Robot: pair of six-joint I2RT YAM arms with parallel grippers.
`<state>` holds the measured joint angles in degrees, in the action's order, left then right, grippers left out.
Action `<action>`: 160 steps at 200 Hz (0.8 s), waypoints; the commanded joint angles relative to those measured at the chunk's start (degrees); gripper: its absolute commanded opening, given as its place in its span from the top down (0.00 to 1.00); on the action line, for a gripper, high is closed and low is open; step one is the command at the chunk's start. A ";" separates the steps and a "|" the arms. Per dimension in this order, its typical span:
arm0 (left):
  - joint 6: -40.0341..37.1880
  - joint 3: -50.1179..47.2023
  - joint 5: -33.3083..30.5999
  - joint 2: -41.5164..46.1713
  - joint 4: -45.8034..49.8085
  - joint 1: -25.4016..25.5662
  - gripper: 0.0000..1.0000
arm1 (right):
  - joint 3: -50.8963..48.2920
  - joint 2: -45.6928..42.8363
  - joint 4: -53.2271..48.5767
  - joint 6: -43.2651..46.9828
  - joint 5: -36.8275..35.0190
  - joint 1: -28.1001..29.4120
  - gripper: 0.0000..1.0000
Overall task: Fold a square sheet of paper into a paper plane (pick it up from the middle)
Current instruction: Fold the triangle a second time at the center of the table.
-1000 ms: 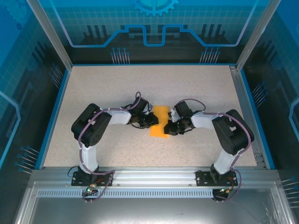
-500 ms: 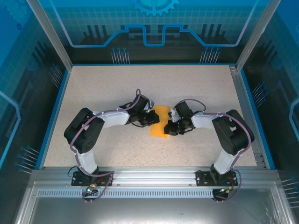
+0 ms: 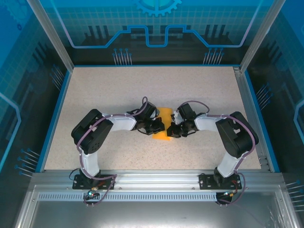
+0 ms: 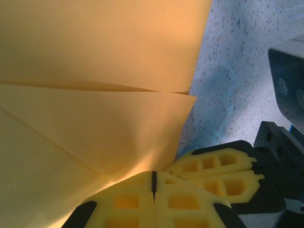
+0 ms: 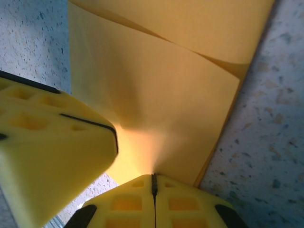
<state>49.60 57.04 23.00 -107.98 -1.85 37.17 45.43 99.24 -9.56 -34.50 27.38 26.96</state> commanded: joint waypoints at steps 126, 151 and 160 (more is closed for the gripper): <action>-2.96 0.62 -8.14 -3.54 4.28 -0.63 1.00 | -1.06 1.55 -6.41 2.02 -4.79 0.11 0.95; -4.75 1.24 -7.87 -3.61 4.18 -2.90 0.99 | -1.09 1.66 -6.59 2.24 -4.79 0.10 0.95; -5.16 1.29 -7.62 -3.71 3.83 -3.86 0.99 | -1.05 1.74 -6.63 2.31 -4.86 0.11 0.95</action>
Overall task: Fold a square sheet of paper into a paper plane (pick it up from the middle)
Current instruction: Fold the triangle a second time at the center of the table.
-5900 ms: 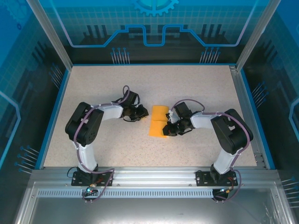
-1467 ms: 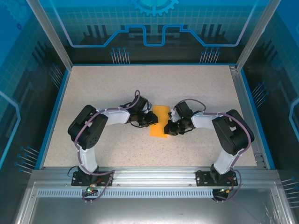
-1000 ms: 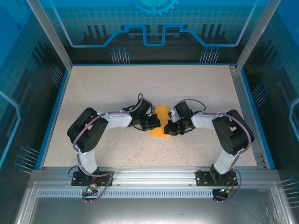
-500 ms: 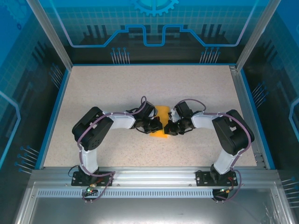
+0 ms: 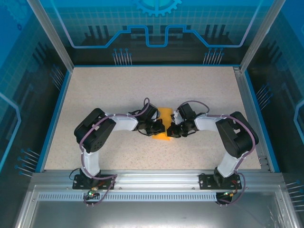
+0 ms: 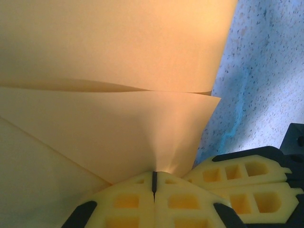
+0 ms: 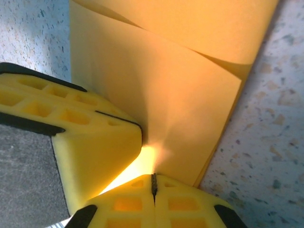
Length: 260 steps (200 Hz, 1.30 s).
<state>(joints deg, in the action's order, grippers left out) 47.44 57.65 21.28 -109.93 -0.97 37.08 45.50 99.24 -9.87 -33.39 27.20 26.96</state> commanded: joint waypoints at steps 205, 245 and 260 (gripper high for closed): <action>-8.57 3.32 0.45 6.53 7.51 -9.56 0.93 | -0.32 0.89 -6.30 1.31 -3.03 0.10 0.94; -6.84 2.82 4.43 4.16 4.25 -5.41 0.94 | 0.05 0.38 -6.29 1.09 -2.78 -0.02 0.93; -6.22 2.82 5.50 2.22 2.76 -4.65 0.94 | 0.15 0.42 -6.13 1.04 -2.43 0.02 0.93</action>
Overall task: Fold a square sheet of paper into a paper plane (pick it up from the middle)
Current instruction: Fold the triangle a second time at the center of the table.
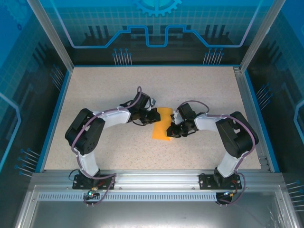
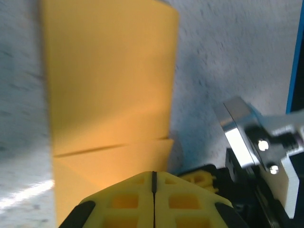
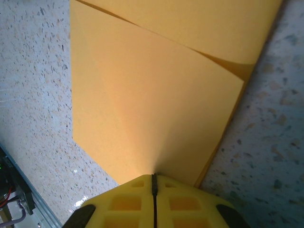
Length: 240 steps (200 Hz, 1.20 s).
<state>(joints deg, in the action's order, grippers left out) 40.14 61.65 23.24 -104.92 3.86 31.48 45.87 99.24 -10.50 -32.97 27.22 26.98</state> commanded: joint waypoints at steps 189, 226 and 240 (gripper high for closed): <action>0.49 0.91 -1.56 -8.77 3.08 1.84 0.98 | -2.38 0.01 -2.95 3.05 2.37 0.78 0.91; 0.41 0.73 -1.98 -9.25 3.35 1.89 0.99 | -4.95 -1.80 -0.26 2.04 5.43 -0.61 0.90; 0.47 0.58 -2.11 -9.25 3.32 1.87 0.99 | -5.39 -2.66 -0.37 2.03 5.52 -0.83 0.90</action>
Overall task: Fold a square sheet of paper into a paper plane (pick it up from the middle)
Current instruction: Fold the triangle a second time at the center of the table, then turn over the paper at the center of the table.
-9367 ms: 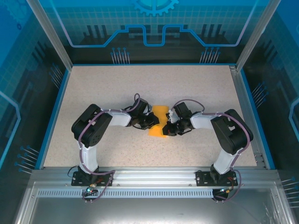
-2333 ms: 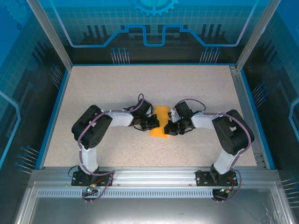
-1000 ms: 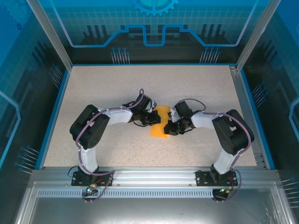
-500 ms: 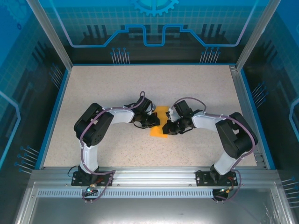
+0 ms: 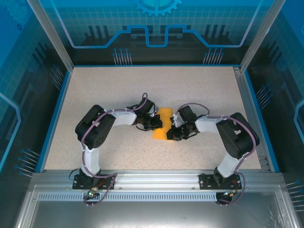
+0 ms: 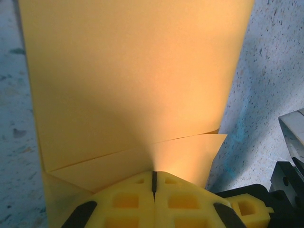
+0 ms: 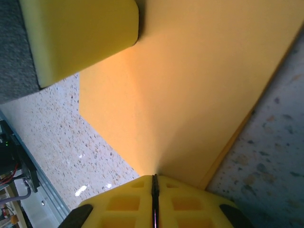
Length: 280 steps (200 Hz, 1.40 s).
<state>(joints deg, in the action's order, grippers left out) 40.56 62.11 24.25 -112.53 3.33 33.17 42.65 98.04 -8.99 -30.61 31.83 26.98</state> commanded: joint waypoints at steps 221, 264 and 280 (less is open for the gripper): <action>-0.39 2.83 -0.42 2.28 3.29 0.19 0.88 | 4.97 0.21 -0.30 -8.85 -2.79 -5.93 0.67; -1.00 3.19 -1.90 0.79 4.61 0.21 0.90 | 5.35 2.75 -0.18 -8.68 -3.14 -5.82 0.66; -1.26 3.50 -2.10 0.06 5.40 0.16 0.91 | 5.43 3.59 0.59 -8.76 -2.16 -5.65 0.66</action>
<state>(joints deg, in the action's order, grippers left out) 40.45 63.79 23.40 -111.81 6.00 33.17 47.03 99.31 -8.95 -39.00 28.14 21.58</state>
